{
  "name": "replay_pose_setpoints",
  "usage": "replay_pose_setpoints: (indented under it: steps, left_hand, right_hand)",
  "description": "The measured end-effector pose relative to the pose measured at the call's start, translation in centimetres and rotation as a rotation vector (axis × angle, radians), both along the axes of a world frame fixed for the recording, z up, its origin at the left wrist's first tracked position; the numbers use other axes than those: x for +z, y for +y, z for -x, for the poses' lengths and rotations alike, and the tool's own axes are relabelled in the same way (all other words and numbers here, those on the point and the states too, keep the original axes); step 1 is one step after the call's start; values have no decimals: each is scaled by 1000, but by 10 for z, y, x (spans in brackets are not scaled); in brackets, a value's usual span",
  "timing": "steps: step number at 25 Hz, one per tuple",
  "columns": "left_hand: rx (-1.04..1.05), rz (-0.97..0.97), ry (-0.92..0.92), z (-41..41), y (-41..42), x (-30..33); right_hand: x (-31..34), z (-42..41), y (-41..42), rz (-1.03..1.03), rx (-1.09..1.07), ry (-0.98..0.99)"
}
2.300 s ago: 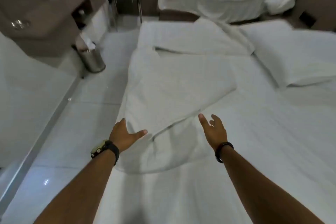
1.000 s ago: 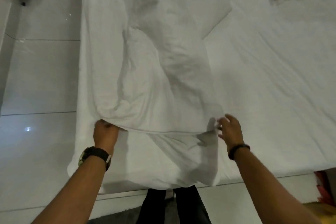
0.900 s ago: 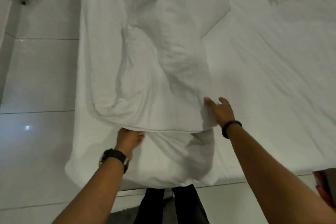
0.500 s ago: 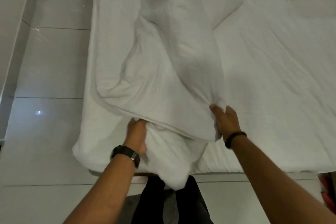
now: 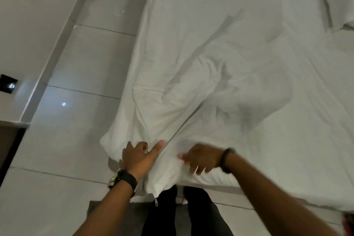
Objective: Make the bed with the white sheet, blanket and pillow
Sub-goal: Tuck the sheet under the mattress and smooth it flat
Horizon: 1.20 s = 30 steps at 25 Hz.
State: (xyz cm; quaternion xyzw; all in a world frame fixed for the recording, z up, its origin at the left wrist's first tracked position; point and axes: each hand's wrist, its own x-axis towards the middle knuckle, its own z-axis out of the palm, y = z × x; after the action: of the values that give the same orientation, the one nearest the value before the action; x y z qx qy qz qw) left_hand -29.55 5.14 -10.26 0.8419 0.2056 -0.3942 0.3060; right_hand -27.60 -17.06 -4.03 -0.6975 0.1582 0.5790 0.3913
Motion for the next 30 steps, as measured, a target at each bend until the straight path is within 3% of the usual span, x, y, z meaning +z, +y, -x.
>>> replay_pose_setpoints:
  steps: [2,4,6,8,10,12,16,18,22,25,30]
  left_hand:
    - [-9,-110,46,-9,-17,-4]
    - [90,-153,28,-19,-28,-8]
    - [275,-66,-51,-21,-29,-9]
    - [620,199,-137,-25,-20,0]
    - [847,382,-108,-27,0,7]
    - [900,448,-75,-24,18,10]
    - [1016,345,-186,-18,22,-12]
    - [924,278,-241,-14,22,-20]
    - [542,286,-88,12,8,-9]
    - [560,374,-123,16,11,12]
    - [484,520,-63,-8,94,80]
  right_hand:
    - [16,-43,-61,151,-229,-350]
    - [10,-76,-120,540,-348,-783]
    - [-11,-97,-174,849,-330,-822]
    - [-29,-117,-225,958,-311,-704]
    - [-37,-137,-259,918,-350,-626]
    - [-43,-149,-270,766,-389,-558]
    - [-60,-129,-250,765,-342,-623]
    - [-56,-94,-235,712,-427,-636]
    - [-30,4,-208,436,-531,-549]
    - [-13,80,-187,454,-528,-686]
    - [43,168,-183,480,-900,-802]
